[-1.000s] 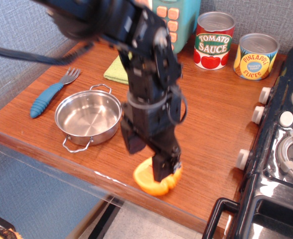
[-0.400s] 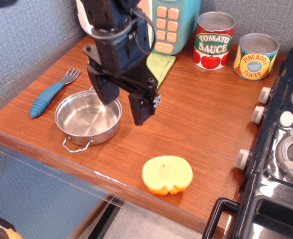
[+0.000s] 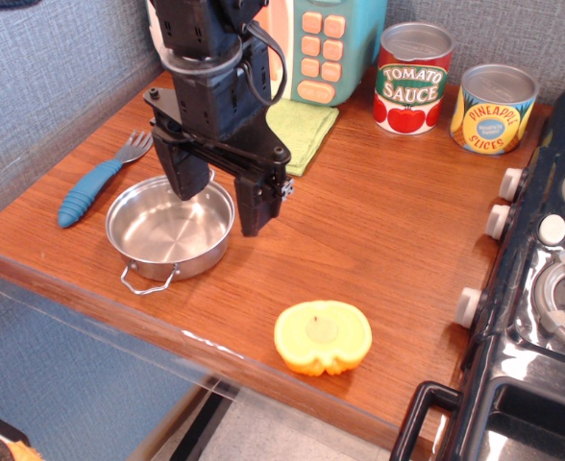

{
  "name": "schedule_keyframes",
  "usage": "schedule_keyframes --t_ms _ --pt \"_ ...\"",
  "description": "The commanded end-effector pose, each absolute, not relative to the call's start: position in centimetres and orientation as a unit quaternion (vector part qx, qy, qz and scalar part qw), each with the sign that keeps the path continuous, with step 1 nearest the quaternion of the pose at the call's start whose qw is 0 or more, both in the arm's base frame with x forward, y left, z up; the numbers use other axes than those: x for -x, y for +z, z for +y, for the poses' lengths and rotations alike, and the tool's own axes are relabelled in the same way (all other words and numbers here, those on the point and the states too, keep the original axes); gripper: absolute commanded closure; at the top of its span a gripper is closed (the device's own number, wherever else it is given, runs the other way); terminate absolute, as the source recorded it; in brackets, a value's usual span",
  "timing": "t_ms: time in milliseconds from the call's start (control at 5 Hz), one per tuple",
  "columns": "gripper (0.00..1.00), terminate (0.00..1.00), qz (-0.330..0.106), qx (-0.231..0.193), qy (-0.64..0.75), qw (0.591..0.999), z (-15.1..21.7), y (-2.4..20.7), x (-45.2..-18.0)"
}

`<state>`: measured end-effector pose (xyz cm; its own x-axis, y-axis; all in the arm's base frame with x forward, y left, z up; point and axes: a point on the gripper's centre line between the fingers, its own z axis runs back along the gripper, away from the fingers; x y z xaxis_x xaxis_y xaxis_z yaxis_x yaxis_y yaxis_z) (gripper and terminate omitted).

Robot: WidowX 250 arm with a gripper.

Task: Move the orange to the front right edge of the table

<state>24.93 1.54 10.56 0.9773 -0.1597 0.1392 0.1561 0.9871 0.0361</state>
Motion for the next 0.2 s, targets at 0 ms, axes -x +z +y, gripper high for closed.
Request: schedule_keyframes --t_ms 0 --pt "0.0 1.0 -0.089 -0.017 -0.077 0.993 2.41 12.01 -24.78"
